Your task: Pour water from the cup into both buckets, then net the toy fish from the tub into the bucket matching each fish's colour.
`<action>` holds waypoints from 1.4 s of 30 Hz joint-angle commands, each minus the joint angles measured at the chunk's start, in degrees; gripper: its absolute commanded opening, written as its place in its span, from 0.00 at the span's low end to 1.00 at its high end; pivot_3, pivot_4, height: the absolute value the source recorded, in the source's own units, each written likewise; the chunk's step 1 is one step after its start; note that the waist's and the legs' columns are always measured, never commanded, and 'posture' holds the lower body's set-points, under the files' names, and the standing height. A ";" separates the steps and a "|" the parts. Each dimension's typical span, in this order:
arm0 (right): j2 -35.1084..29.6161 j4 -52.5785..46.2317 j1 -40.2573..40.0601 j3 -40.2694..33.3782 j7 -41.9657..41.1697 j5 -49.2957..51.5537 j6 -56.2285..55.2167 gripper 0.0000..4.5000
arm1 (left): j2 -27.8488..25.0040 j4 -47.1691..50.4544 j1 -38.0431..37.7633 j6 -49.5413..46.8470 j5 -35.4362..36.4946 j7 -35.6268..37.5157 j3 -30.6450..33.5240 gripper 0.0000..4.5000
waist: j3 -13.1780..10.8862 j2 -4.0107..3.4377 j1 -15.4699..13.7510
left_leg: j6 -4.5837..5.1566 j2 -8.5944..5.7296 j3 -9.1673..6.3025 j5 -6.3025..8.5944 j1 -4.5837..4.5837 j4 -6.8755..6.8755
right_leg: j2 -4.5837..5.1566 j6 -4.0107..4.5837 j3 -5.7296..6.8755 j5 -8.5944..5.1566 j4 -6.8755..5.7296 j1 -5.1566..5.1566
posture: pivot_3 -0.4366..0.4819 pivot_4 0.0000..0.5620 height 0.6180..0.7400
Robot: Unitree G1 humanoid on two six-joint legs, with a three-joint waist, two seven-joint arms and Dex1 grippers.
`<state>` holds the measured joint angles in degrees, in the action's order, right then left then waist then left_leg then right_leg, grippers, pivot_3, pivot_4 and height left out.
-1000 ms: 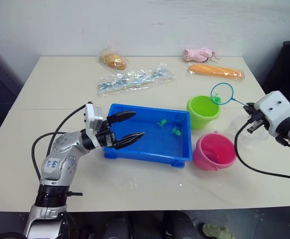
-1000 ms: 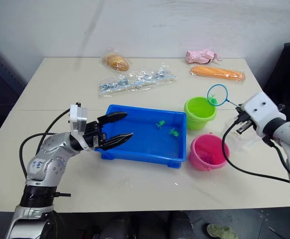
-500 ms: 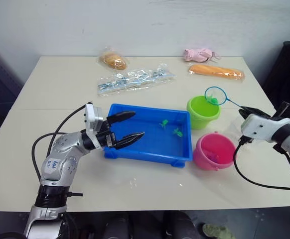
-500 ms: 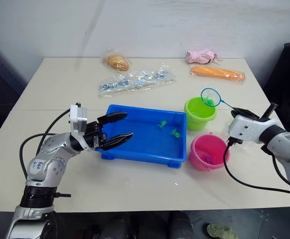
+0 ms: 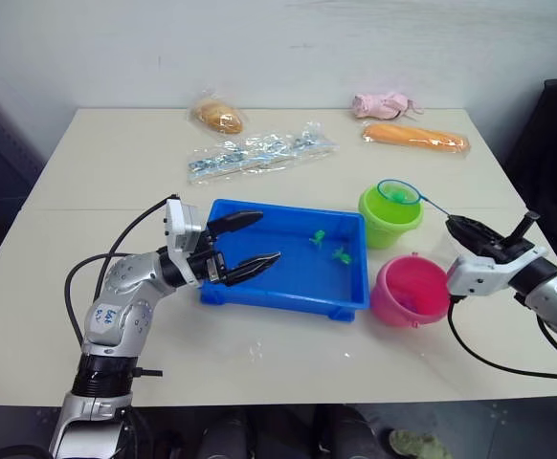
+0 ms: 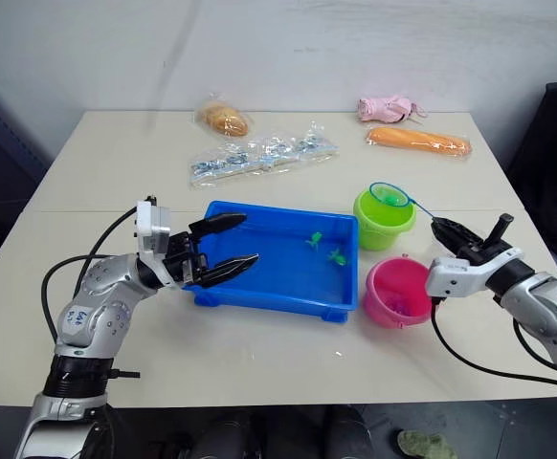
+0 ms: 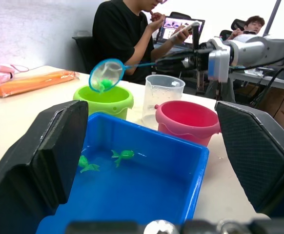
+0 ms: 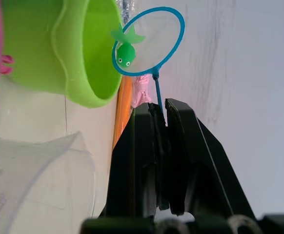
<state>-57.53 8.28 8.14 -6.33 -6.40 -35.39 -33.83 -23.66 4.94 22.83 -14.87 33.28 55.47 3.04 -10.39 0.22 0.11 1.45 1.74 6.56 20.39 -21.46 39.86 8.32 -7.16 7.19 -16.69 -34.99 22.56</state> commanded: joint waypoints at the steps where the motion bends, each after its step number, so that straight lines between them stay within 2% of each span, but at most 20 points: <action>1: 0.05 -0.98 1.04 -1.46 4.57 -1.88 -0.31 0.00 | 0.11 0.26 1.23 1.27 -0.47 0.44 -0.07 0.99 | 0.00 0.00 0.01 | -0.01 0.00 -0.01 -0.01 0.00 0.00 | -0.01 0.00 0.00 0.00 -0.01 0.00 | 0.48 0.27 1.00; 8: -0.37 -0.85 0.76 -1.76 9.65 -4.34 0.02 0.00 | 0.17 0.57 0.87 1.45 -0.55 0.43 -0.51 0.99 | 0.00 0.00 -0.03 | -0.02 0.02 -0.01 -0.01 0.01 0.00 | -0.02 0.00 0.00 0.00 -0.01 0.00 | 0.48 0.27 1.00; 11: -0.83 -0.39 -0.09 -0.24 9.28 -4.45 -1.36 0.00 | 0.25 0.46 1.03 1.47 -0.53 0.42 -0.72 0.99 | 0.00 0.00 -0.07 | -0.01 0.01 -0.03 -0.02 0.00 0.00 | -0.02 0.00 -0.01 0.00 -0.01 -0.01 | 0.48 0.27 1.00; 17: 0.00 2.86 -0.57 -2.15 8.82 -2.13 2.62 0.00 | 0.00 0.45 1.12 1.38 -0.68 0.90 -1.21 0.99 | 0.00 0.00 0.00 | 0.00 0.01 -0.02 -0.02 0.00 0.00 | -0.02 0.00 -0.01 0.00 -0.01 -0.02 | 0.48 0.27 1.00; 26: 0.89 -1.24 -2.11 -2.51 7.91 0.47 3.18 0.00 | 0.08 0.32 0.82 1.49 -0.71 1.19 -1.41 0.99 | 0.00 0.00 -0.01 | 0.00 0.01 -0.03 -0.03 0.01 0.00 | -0.03 0.00 -0.03 0.00 -0.01 -0.02 | 0.48 0.27 1.00; 29: 2.06 -4.37 -1.67 -4.67 2.51 10.58 4.29 0.00 | 0.13 -0.03 1.10 1.71 -0.82 1.07 -1.15 0.99 | 0.00 0.00 0.00 | -0.01 0.02 -0.04 -0.03 0.01 0.00 | -0.05 0.00 -0.03 0.00 -0.01 -0.02 | 0.48 0.27 1.00; 32: 3.40 -11.45 -2.23 -3.95 -10.64 29.27 10.79 0.00 | -0.59 -0.14 0.76 1.72 -0.97 1.60 -0.97 0.99 | 0.00 0.00 -0.03 | 0.00 0.02 -0.08 -0.03 0.01 0.00 | -0.06 0.00 -0.01 0.00 -0.01 -0.04 | 0.48 0.27 1.00; 34: 4.28 -17.77 -3.27 -3.54 -18.04 41.32 19.72 0.00 | -1.29 -0.56 0.55 1.88 -1.02 2.19 -0.46 0.99 | 0.00 0.00 -0.06 | 0.00 0.03 -0.14 -0.03 0.02 0.01 | -0.07 0.00 0.02 0.00 0.00 -0.08 | 0.48 0.27 1.00; 37: 4.50 -26.12 -3.50 -4.82 -23.21 54.55 35.55 0.00 | -2.62 -1.74 0.58 2.47 -1.22 3.21 0.39 0.99 | 0.00 0.00 -0.13 | 0.01 0.04 -0.17 -0.02 0.02 0.01 | -0.07 0.01 0.05 0.01 -0.01 -0.08 | 0.48 0.27 1.00; 40: 0.22 -32.04 -0.62 -4.28 -27.02 56.44 45.35 0.00 | -4.17 -3.14 0.90 2.82 -1.13 4.46 1.25 0.99 | -0.01 -0.02 -0.21 | 0.08 0.01 -0.19 0.00 0.02 0.06 | 0.02 0.02 0.06 0.01 -0.04 -0.10 | 0.48 0.27 1.00; 42: -2.76 -33.09 1.17 -1.76 -30.17 50.38 42.68 0.00 | -4.67 -3.73 1.01 3.02 -1.04 4.92 1.54 0.99 | -0.01 -0.02 -0.18 | 0.14 -0.02 -0.18 0.03 0.01 0.08 | 0.07 0.02 0.07 0.01 -0.05 -0.07 | 0.48 0.27 1.00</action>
<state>-58.98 -22.05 8.29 -8.08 -34.44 17.24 9.70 -28.05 0.59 23.39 -12.99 32.07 59.65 3.62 -10.40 0.20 -0.07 1.61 1.72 6.38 20.43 -21.45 39.94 8.40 -7.14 7.26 -16.68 -35.02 22.48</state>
